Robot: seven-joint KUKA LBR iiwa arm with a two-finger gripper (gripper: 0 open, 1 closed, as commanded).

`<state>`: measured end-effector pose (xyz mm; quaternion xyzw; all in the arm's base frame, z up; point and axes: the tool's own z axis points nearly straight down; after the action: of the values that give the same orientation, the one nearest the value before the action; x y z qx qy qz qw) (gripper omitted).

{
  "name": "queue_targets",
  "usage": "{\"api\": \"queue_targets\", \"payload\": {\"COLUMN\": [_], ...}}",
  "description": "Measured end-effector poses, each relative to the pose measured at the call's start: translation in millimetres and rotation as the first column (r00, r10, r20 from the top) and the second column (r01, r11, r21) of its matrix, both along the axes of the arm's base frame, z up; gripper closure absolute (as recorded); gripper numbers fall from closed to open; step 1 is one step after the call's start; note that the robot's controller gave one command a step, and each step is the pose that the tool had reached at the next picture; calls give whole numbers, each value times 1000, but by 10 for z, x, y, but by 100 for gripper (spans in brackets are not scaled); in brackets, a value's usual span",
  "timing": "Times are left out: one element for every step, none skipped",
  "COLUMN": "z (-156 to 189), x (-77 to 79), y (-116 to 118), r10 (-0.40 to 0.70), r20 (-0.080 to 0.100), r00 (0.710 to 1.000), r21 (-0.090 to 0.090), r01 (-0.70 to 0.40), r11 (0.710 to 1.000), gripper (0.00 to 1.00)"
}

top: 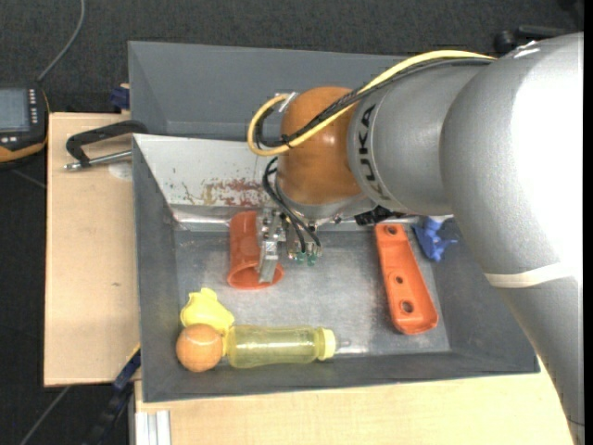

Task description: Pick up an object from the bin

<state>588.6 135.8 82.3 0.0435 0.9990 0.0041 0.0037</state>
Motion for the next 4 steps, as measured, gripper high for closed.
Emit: {"api": "queue_targets", "payload": {"z": [0, -1, 0, 0], "x": [0, 0, -1, -1], "y": [-1, -1, -2, -3], "r10": [0, 0, 0, 0], "r20": [0, 0, 0, 0], "r00": [1000, 1000, 1000, 1000], "r21": [0, 0, 0, 0], "r01": [0, 0, 0, 0], "r11": [1000, 1000, 1000, 1000], "gripper": [100, 100, 100, 100]}}
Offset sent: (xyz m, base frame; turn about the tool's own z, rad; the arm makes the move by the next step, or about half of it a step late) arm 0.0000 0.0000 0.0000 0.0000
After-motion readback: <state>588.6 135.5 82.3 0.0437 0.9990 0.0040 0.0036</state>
